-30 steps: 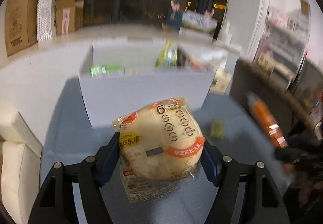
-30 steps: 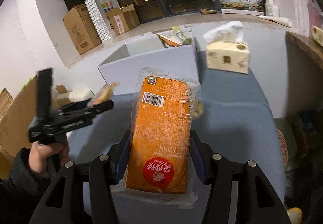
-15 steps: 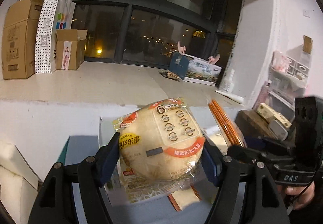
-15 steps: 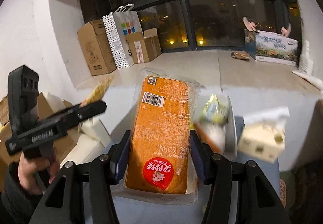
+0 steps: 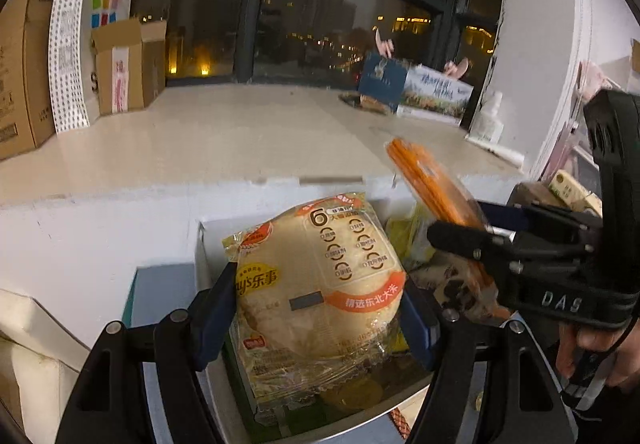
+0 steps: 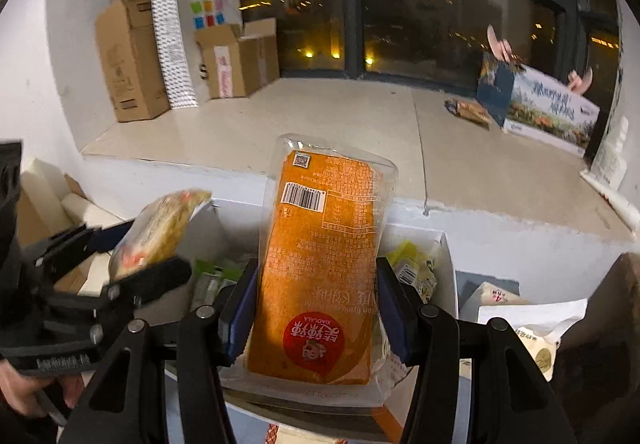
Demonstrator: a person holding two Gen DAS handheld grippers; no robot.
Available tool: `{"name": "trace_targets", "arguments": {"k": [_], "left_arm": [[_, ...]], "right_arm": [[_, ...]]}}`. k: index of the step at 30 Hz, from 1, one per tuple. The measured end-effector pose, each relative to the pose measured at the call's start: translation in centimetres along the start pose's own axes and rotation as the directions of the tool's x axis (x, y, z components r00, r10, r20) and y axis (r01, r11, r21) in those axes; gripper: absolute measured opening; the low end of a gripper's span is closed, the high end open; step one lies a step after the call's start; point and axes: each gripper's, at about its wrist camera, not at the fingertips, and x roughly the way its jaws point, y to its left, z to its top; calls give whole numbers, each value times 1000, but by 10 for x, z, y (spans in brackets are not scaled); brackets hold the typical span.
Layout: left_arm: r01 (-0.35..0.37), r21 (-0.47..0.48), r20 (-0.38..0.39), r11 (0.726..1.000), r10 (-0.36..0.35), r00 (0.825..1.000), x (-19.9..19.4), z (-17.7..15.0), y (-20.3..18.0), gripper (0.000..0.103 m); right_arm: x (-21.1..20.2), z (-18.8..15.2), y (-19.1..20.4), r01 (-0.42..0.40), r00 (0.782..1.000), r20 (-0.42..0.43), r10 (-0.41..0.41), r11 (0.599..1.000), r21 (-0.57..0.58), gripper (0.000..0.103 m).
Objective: Organize snacks
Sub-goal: 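Lower the flatbread packet and loaf bag into the white box and release them, then return to the table and grasp the last clear jelly cup with the right gripper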
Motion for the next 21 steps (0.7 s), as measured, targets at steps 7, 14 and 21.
{"name": "trace_targets", "arguments": {"k": [7, 14, 21], "left_arm": [[-49, 0, -52, 999, 49, 997, 9, -14, 1, 103], [-41, -41, -45, 998, 40, 998, -4, -16, 4, 103], [-13, -33, 8, 999, 13, 1000, -41, -24, -5, 103]], "right_arm": [[15, -9, -7, 18, 999, -40, -18, 1000, 12, 97], [-1, -10, -12, 3, 1000, -18, -2, 999, 53, 103], [-41, -12, -16, -37, 998, 61, 32, 995, 96, 103]]}}
